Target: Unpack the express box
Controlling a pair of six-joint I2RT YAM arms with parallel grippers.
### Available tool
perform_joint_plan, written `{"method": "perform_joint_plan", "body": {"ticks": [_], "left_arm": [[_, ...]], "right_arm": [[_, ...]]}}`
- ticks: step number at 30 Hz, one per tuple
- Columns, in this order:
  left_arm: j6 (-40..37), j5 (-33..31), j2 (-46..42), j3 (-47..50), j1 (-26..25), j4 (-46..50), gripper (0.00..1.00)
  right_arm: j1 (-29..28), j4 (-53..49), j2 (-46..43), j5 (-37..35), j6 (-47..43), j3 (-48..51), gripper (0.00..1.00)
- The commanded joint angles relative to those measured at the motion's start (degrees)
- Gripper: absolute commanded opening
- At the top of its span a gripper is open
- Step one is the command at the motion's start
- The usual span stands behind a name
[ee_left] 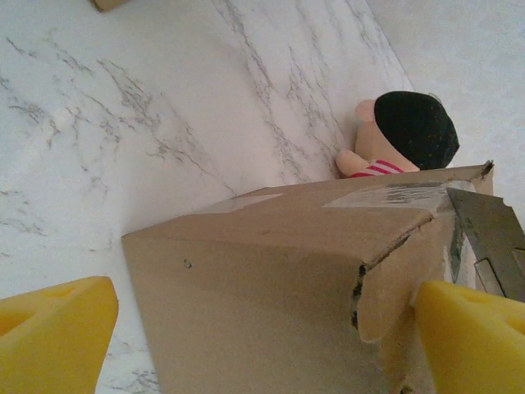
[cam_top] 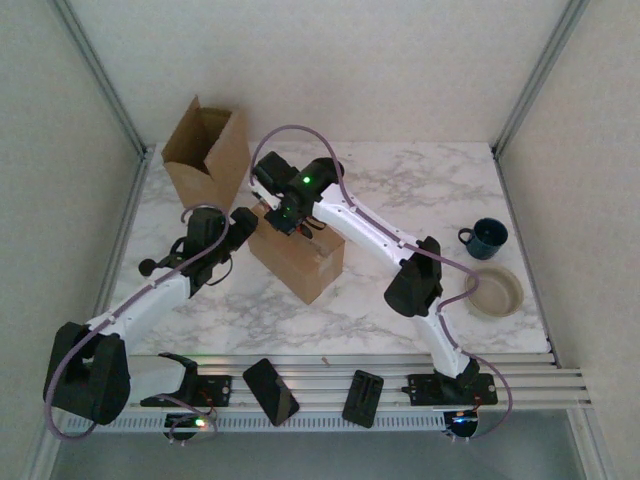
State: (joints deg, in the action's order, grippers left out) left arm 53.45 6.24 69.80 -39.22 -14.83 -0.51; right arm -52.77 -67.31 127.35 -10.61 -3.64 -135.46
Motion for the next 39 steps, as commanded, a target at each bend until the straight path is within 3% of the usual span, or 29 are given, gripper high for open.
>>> {"method": "perform_joint_plan", "body": {"ticks": [1,25,39], "left_arm": [[1.3,-1.6,1.1,1.9,0.6,2.1,0.92],[1.4,-1.8,0.5,2.3,0.7,2.0,0.92],[1.2,-1.8,0.9,2.3,0.7,1.7,0.92]], "right_arm": [[-0.6,-8.5,1.3,-1.8,0.2,-1.3,0.0],[-1.7,-15.9,1.2,-1.8,2.2,-1.4,0.0],[-2.2,-15.0,-11.1,-2.9,5.4,14.3,0.0]]}}
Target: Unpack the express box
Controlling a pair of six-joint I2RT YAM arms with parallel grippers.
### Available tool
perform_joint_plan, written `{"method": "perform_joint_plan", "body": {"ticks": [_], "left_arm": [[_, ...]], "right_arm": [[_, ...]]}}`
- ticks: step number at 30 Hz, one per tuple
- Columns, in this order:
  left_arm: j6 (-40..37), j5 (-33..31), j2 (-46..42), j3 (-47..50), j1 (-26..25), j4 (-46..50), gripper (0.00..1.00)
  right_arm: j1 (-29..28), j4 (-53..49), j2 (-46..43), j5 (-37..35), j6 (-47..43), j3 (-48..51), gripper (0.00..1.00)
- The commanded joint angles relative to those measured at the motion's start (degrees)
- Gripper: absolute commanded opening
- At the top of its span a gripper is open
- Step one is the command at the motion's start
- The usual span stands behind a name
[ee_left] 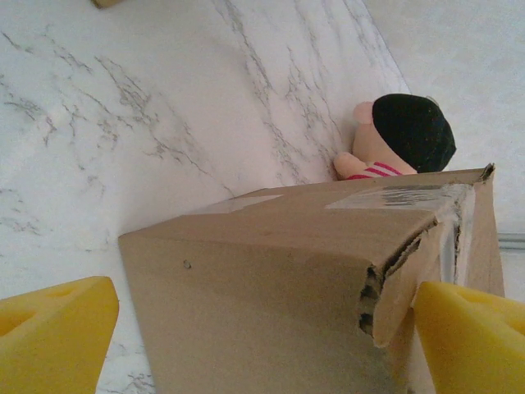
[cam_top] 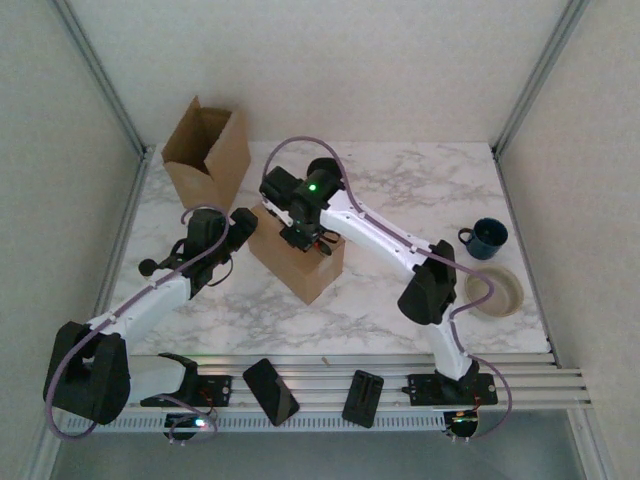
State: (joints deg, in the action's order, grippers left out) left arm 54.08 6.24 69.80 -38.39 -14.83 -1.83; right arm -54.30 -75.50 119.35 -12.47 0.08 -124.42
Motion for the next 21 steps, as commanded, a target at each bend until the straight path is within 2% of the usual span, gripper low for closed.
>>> {"method": "perform_joint_plan", "body": {"ticks": [1,9,21], "left_arm": [[0.6,-1.8,1.0,1.5,0.7,3.0,0.92],[0.4,-1.9,1.3,1.5,0.9,2.8,0.92],[0.4,-1.6,1.7,1.6,0.8,2.1,0.92]], "right_arm": [[-0.7,-6.9,-4.3,-0.9,1.9,4.4,0.0],[-0.9,-7.2,-14.2,4.2,2.8,15.1,0.0],[-1.4,-11.1,-22.7,7.8,6.3,25.0,0.0]]}}
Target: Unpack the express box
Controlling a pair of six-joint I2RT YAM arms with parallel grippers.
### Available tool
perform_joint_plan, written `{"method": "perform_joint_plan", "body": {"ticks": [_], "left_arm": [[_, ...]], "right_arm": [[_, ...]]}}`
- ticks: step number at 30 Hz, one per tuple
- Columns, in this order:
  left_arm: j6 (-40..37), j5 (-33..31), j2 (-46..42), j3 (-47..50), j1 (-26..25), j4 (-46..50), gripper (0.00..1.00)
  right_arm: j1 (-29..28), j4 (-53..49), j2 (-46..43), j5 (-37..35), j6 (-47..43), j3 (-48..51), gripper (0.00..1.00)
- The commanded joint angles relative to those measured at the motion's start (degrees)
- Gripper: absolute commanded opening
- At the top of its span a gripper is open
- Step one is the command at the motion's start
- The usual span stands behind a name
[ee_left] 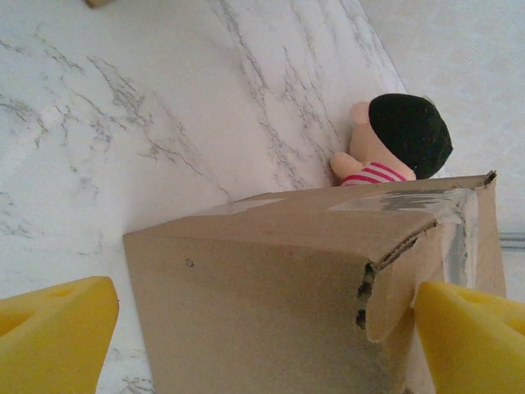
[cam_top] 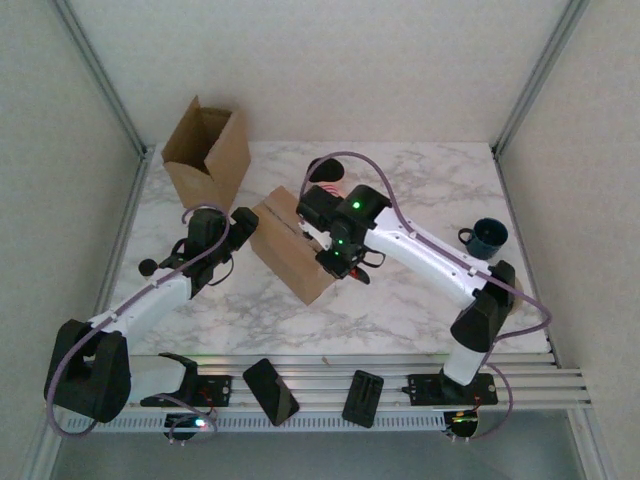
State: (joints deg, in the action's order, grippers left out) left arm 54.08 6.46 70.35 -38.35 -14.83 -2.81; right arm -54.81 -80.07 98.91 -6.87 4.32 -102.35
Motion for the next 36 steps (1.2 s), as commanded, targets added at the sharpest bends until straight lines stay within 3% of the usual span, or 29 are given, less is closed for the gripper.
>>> {"method": "perform_joint_plan", "body": {"ticks": [1,14,21,24,29,34,36], "left_arm": [[0.5,-1.8,1.2,1.5,0.8,3.1,0.92],[-0.1,-1.1,2.2,0.8,0.8,2.2,0.92],[-4.1,1.2,2.1,-5.9,0.9,4.8,0.94],[-7.4,0.6,0.5,-11.3,0.9,8.2,0.96],[-14.1,-5.9,2.0,-22.8,1.6,17.3,0.97],[-17.4,-6.5,12.6,-29.6,4.9,21.0,0.82],[-18.4,-7.3,16.4,-30.7,5.2,20.5,0.81]], "right_arm": [[-1.0,-6.5,-2.8,2.4,2.5,4.0,0.0],[-2.4,-5.3,-13.9,2.1,12.1,12.5,0.0],[-2.3,-4.2,-20.4,-8.4,21.9,14.2,0.0],[-1.5,1.7,-22.1,-12.9,27.9,20.1,0.0],[-0.2,11.8,-18.5,-18.3,38.6,27.7,0.0],[-0.2,23.0,-14.6,-16.0,44.0,31.1,0.0],[-0.2,25.5,-13.3,-14.7,45.1,31.7,0.0]]}}
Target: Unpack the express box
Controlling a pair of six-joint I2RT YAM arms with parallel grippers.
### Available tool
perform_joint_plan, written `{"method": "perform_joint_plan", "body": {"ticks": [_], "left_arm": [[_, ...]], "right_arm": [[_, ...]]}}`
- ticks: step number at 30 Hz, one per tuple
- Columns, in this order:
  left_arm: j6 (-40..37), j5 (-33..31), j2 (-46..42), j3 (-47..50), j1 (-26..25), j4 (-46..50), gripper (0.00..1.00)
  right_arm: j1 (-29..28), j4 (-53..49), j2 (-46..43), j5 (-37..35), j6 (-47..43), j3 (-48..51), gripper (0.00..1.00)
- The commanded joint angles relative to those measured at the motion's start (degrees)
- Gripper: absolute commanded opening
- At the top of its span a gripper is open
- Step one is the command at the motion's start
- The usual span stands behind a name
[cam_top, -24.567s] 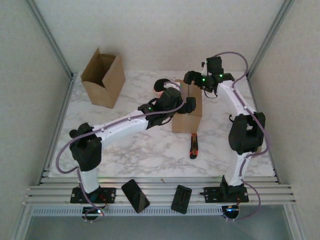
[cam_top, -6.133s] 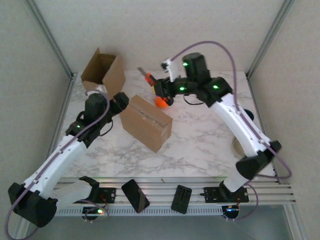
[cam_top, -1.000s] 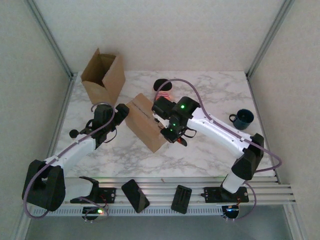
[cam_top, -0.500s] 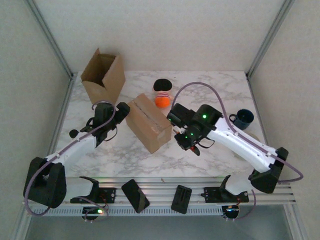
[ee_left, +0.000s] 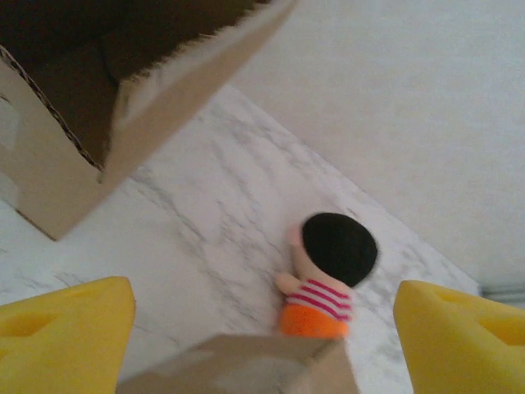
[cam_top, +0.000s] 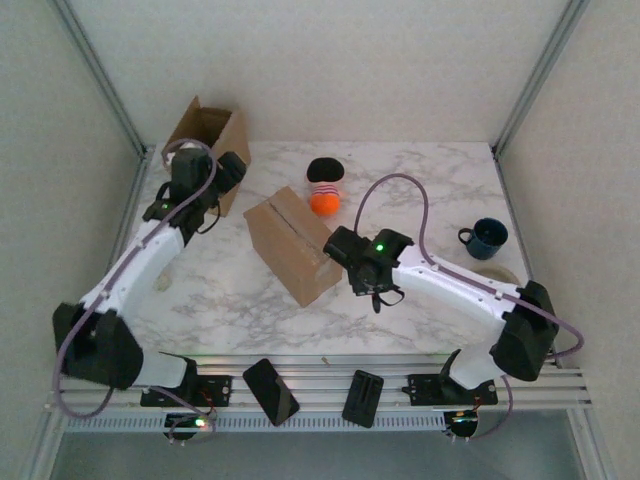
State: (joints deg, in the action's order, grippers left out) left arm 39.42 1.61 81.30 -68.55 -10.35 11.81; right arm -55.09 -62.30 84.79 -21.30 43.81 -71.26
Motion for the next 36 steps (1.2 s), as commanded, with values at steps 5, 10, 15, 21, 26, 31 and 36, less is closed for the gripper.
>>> {"method": "perform_joint_plan", "body": {"ticks": [5,10,15,21,26,31,36], "left_arm": [[-4.8,-3.7,10.7,0.2,0.7,3.3,0.8],[-5.6,-1.9,12.7,2.1,0.5,1.8,0.79],[-5.3,-0.6,11.6,5.8,0.2,0.6,0.79],[-4.1,1.5,7.6,10.3,-1.3,0.2,0.79],[-2.7,2.5,5.0,13.3,-3.1,0.0,0.8],[-1.9,3.3,5.4,14.2,-4.8,-1.7,0.81],[-2.2,-0.8,7.3,11.9,-4.9,-1.6,0.85]], "right_arm": [[0.1,11.5,3.2,1.9,7.1,0.7,0.0],[1.7,13.7,6.0,3.8,5.9,-1.8,0.0],[5.5,16.7,8.2,7.8,2.7,-4.6,0.0],[10.4,17.7,11.3,11.3,-1.6,-9.3,0.0],[12.8,17.1,13.6,12.2,-4.0,-12.3,0.0],[14.7,17.9,13.7,13.5,-3.8,-11.0,0.0],[15.1,18.6,11.5,13.2,-2.8,-8.2,0.0]]}}
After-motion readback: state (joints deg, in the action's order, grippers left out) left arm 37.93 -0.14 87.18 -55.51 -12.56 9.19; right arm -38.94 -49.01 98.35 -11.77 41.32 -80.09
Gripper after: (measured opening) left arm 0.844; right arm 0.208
